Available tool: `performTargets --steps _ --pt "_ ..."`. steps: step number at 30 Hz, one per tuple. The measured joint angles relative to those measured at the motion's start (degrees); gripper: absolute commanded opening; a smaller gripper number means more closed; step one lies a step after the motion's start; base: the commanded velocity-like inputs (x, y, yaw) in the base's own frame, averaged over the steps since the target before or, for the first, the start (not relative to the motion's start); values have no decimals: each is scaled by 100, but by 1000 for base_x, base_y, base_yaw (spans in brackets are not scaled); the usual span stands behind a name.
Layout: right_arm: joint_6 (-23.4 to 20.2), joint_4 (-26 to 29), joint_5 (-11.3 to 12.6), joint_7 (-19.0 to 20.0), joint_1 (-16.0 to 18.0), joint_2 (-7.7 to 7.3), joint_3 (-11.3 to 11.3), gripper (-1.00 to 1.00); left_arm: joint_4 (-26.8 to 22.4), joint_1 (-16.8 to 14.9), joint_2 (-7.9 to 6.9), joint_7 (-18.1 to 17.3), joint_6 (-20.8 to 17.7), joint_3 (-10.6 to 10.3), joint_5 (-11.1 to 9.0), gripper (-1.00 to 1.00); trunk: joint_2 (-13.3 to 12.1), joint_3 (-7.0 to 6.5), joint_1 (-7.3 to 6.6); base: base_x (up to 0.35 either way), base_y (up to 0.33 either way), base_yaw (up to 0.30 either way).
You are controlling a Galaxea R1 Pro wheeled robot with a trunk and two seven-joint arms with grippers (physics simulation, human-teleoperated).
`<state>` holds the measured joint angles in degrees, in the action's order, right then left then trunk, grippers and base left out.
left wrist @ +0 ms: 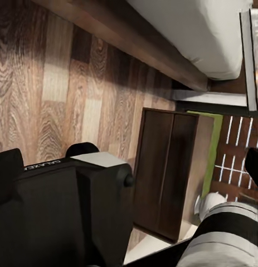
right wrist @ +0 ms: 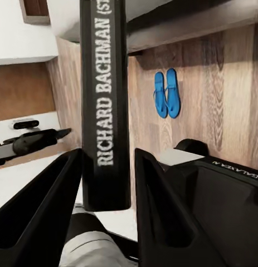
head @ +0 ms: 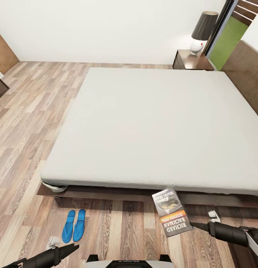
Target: In the bedroom, move the book from the bed onto either nightstand, and place the two sandals side by side next to the bed.
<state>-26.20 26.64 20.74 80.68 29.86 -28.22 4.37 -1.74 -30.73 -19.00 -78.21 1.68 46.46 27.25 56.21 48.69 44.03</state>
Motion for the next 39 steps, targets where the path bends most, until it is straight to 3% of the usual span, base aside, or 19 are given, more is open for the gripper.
performTargets --steps 1,4,8,12,16,20,26,39 --pt "106 -79 -38 103 -1 -1 140 -100 -8 1 -56 -185 -11 12 -5 100 -40 -18 -22 0 0 0" --pt "199 -140 -70 179 5 -1 213 -100 -160 -9 -105 -424 -75 22 -13 100 -160 -72 -88 0 0 0" --pt "241 -236 -84 208 4 -1 250 -100 -618 -57 -37 -653 -730 1 -13 100 -321 -144 -176 0 0 0" --pt "253 -541 -93 200 5 -2 262 -100 -737 -53 -18 -1134 -806 5 -18 100 -482 -216 -264 0 0 0" --pt "313 -939 -97 189 3 -2 262 -100 -745 -29 -22 -1154 -503 6 -15 100 -642 -288 -352 0 0 0" --pt "868 -1078 -79 191 4 -2 256 -100 -736 -13 -14 -1156 -379 -1 -2 100 -803 -360 -440 0 0 0" --pt "1233 -1106 -66 184 6 -1 254 -100 -730 -8 5 -1158 -274 -9 13 100 -1044 -467 -572 0 0 0" --pt "1276 -1118 -66 157 6 0 254 -100 -729 -8 17 -1158 -255 -10 16 100 -1045 -468 -572 0 0 0"
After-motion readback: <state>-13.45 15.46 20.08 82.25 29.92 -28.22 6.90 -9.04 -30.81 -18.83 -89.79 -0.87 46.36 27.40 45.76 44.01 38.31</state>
